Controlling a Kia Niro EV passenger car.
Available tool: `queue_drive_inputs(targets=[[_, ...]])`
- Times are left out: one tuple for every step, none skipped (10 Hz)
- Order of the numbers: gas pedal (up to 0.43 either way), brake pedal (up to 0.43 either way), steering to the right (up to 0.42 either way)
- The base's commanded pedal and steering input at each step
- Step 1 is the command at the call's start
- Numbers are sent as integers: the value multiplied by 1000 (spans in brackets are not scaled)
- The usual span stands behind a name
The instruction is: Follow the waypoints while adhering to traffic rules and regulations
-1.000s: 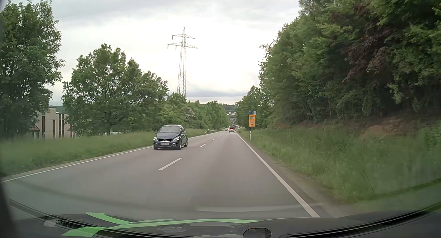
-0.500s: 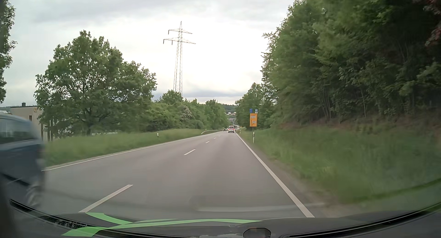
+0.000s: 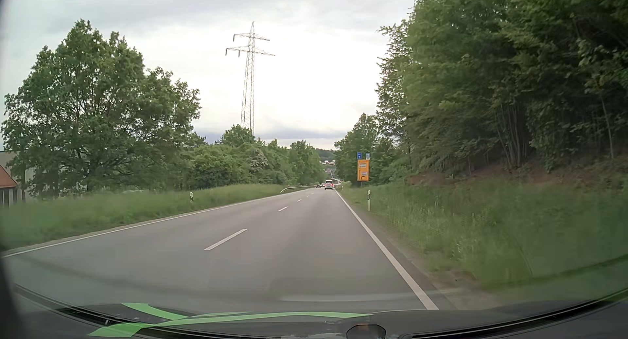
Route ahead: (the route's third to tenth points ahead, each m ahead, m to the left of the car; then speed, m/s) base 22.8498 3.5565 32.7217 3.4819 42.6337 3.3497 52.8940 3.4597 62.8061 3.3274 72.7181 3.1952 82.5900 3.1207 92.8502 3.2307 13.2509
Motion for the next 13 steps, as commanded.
queue_drive_inputs(targets=[[28,0,-5],[28,0,-6],[28,0,-7],[28,0,-9],[39,0,-10],[39,0,-11],[47,0,-11],[47,0,-11],[47,0,-11],[47,0,-11],[47,0,-11],[47,0,-11],[47,0,-11]])
